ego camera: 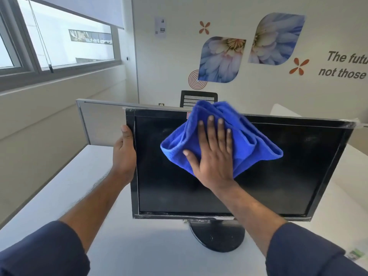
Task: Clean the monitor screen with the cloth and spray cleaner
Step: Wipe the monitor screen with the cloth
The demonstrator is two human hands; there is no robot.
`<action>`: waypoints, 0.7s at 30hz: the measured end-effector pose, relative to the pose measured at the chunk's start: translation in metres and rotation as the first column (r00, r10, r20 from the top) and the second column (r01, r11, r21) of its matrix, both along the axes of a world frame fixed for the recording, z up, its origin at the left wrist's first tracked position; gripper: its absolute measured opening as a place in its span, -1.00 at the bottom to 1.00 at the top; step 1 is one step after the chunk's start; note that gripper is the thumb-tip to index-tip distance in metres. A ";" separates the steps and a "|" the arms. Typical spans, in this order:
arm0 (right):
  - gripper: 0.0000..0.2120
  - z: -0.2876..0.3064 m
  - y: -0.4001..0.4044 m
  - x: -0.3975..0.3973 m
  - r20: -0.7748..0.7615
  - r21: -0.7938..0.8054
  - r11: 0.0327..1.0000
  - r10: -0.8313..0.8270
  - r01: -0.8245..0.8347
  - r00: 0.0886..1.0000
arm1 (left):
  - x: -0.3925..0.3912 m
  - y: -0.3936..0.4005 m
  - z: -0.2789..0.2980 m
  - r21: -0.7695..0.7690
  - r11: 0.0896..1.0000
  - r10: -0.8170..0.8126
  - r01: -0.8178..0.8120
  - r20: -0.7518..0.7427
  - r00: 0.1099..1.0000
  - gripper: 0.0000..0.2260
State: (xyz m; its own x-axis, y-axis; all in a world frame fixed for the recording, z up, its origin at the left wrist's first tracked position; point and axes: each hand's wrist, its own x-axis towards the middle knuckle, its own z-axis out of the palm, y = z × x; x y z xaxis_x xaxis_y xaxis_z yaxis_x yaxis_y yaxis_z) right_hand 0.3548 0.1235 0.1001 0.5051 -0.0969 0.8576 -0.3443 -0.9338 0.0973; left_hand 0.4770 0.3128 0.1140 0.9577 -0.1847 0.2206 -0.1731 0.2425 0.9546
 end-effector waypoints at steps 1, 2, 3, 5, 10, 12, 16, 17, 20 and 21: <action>-0.24 0.004 0.010 0.007 -0.012 0.006 1.000 0.004 -0.004 1.000 | 0.001 0.000 0.000 -0.011 1.000 0.002 -0.002 -0.005 1.000 -0.51; -0.24 0.004 0.020 0.012 -0.033 -0.009 1.000 0.020 -0.020 0.999 | 0.003 0.001 -0.001 -0.019 1.000 0.010 -0.010 -0.003 1.000 -0.51; -0.25 0.001 0.030 0.016 -0.059 -0.041 0.998 0.046 -0.049 0.997 | 0.004 0.001 -0.001 -0.023 1.000 0.016 -0.015 0.004 1.000 -0.51; -0.28 -0.007 0.045 0.022 -0.111 -0.102 0.988 0.102 -0.114 0.989 | 0.007 0.001 -0.003 -0.040 0.999 0.007 -0.006 0.025 1.000 -0.51; -0.31 -0.006 0.066 0.035 -0.014 -0.118 0.990 0.069 -0.070 0.998 | 0.015 0.002 -0.007 -0.043 0.995 -0.083 0.086 0.065 0.994 -0.50; -0.33 0.001 0.078 0.046 0.009 -0.112 0.994 0.018 -0.017 1.000 | 0.017 0.003 -0.007 -0.036 0.990 -0.133 0.136 0.078 0.988 -0.54; -0.38 0.008 0.103 0.065 0.015 -0.099 0.995 0.026 -0.025 1.000 | 0.023 0.007 -0.010 -0.025 0.982 -0.185 0.188 0.096 0.978 -0.63; -0.40 0.008 0.101 0.066 0.021 -0.115 0.993 0.032 -0.029 0.999 | 0.024 0.008 -0.011 -0.036 0.976 -0.209 0.213 0.084 0.974 -0.64; -0.45 0.009 0.084 0.062 0.069 -0.215 0.977 -0.002 0.017 0.998 | 0.022 0.008 -0.008 -0.038 0.972 -0.227 0.231 0.081 0.970 -0.62; -0.46 0.010 0.081 0.062 0.088 -0.223 0.974 -0.018 0.037 0.996 | 0.021 0.006 -0.007 -0.035 0.974 -0.220 0.223 0.089 0.972 -0.61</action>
State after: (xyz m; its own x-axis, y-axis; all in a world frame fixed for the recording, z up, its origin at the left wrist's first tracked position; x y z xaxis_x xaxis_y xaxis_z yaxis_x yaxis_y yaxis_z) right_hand 0.4163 0.2042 0.1104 0.4290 0.0901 0.8988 -0.3854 -0.8816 0.2723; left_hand 0.4977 0.3192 0.1074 0.8718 -0.3785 0.3112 -0.1893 0.3255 0.9264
